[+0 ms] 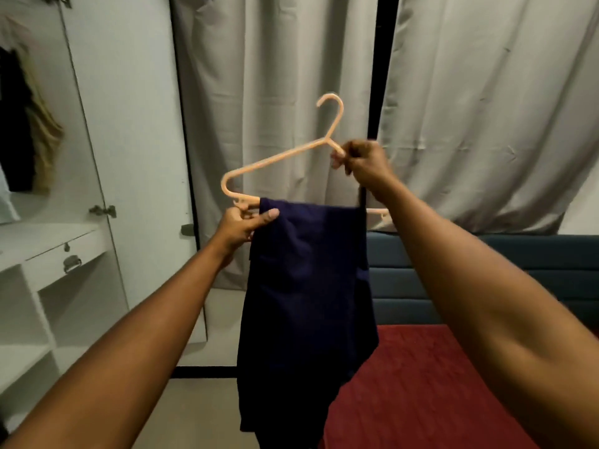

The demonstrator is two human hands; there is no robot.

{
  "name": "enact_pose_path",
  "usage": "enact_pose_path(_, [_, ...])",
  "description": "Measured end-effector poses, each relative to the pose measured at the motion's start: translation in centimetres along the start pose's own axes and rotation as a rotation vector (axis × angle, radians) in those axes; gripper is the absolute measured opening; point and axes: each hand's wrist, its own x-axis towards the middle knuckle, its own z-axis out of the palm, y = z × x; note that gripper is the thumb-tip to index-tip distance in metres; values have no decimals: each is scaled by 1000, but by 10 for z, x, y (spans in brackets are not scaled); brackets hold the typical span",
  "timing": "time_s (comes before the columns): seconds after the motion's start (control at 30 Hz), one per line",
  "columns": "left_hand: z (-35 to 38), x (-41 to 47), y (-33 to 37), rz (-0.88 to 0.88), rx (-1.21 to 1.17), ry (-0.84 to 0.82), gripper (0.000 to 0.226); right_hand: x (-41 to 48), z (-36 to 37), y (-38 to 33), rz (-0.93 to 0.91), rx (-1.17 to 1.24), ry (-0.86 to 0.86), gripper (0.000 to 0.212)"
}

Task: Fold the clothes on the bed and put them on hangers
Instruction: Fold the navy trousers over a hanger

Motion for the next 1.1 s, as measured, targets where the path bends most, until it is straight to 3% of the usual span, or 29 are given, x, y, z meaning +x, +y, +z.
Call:
enact_pose_path(0.13, [-24, 9, 17, 123, -46, 206, 27, 29, 20, -34, -33, 2, -2, 15])
enact_pose_path(0.37, [-65, 31, 17, 120, -294, 430, 19, 70, 71, -54, -96, 46, -12, 14])
enact_pose_path(0.5, [-97, 69, 22, 108, -362, 326, 24, 111, 111, -52, -136, 127, -39, 15])
enact_pose_path(0.57, [-115, 94, 19, 99, -325, 341, 29, 136, 140, -44, -163, 173, -98, 17])
enact_pose_path(0.7, [-157, 148, -3, 148, -230, 528, 28, 198, 207, -12, -255, 319, -185, 10])
enact_pose_path(0.87, [-220, 211, -22, 221, -156, 681, 15, 285, 294, 19, -301, 436, -275, 9])
enact_pose_path(1.0, [-275, 245, -18, 269, -136, 718, 14, 348, 352, 15, -343, 534, -334, 11])
enact_pose_path(1.1, [-317, 268, -13, 290, 65, 731, 20, 385, 399, 2, -351, 577, -362, 9])
